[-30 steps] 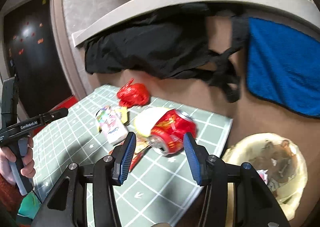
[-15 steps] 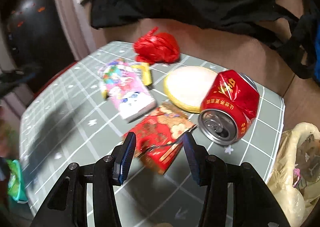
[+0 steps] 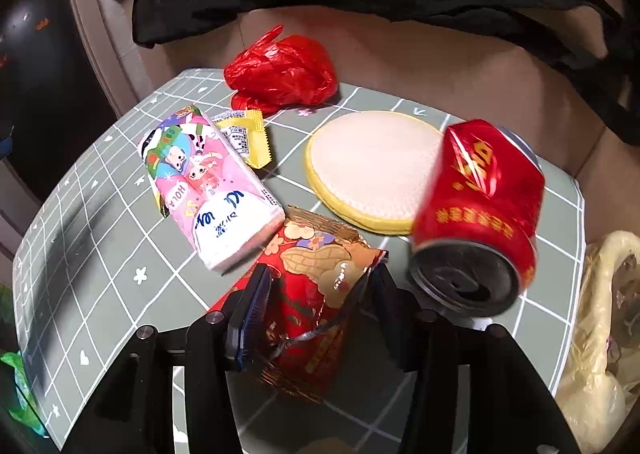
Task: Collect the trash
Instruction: 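Move both grippers back over the remaining trash on the mat, then grasp the red plastic bag with the left gripper while the right gripper grasps the peanut-print wrapper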
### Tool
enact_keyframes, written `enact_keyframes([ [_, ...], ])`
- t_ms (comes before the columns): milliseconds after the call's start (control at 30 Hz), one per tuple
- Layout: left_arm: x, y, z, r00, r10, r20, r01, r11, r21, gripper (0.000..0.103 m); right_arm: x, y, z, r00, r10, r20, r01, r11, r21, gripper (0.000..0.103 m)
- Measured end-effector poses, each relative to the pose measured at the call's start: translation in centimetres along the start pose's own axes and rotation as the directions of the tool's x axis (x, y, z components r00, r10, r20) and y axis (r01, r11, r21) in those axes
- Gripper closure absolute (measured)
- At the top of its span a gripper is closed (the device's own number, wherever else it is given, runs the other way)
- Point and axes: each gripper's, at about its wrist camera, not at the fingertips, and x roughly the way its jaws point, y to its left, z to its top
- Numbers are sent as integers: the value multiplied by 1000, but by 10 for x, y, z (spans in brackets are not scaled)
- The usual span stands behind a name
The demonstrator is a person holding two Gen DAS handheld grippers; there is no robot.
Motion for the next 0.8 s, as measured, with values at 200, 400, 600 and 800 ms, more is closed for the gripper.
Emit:
enact_keyframes([
  [200,18,-24,-6,999,-43,-31,44,999,27,50,5,12,4,1000,25,-16,-26,996,-79,54],
  [400,49,-48,-2,989,-133,-65,135,991,18,50,-23,1,-5,994,98,48,-90,985,-145,89],
  [600,105,-84,15,973,-196,-121,194,981,-25,50,-66,-30,-12,973,198,119,-185,976,-114,91],
  [800,184,-112,44,972,-115,-203,99,991,-87,50,-94,-57,-21,963,191,192,-179,981,-76,91],
])
